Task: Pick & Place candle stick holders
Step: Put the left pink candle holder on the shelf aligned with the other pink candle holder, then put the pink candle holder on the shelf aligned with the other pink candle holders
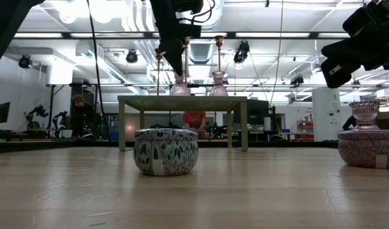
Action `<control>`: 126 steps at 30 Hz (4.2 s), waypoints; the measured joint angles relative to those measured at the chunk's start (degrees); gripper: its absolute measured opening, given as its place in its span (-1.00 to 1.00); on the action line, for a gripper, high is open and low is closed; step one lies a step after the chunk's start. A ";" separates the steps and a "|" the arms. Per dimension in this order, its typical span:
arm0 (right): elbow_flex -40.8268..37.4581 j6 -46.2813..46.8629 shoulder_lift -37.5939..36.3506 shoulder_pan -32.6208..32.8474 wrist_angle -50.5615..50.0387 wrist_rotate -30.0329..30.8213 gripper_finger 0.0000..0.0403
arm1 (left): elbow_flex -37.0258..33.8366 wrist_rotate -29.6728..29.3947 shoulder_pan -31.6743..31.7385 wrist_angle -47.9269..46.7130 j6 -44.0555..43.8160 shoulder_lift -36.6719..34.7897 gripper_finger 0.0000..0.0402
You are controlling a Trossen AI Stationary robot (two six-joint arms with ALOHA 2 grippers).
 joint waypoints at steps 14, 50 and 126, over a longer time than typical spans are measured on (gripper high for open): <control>-0.01 0.00 0.00 0.00 0.00 -0.02 -0.96 | 0.00 -0.11 0.00 5.50 -1.74 0.12 -0.44; 0.00 0.01 -0.02 -0.03 0.00 0.00 -0.96 | 1.09 16.90 -4.96 5.53 -9.54 -4.19 -0.45; 42.27 17.56 51.91 16.76 -58.63 9.18 -0.38 | -81.33 27.54 -14.19 62.62 -26.20 -64.58 -0.91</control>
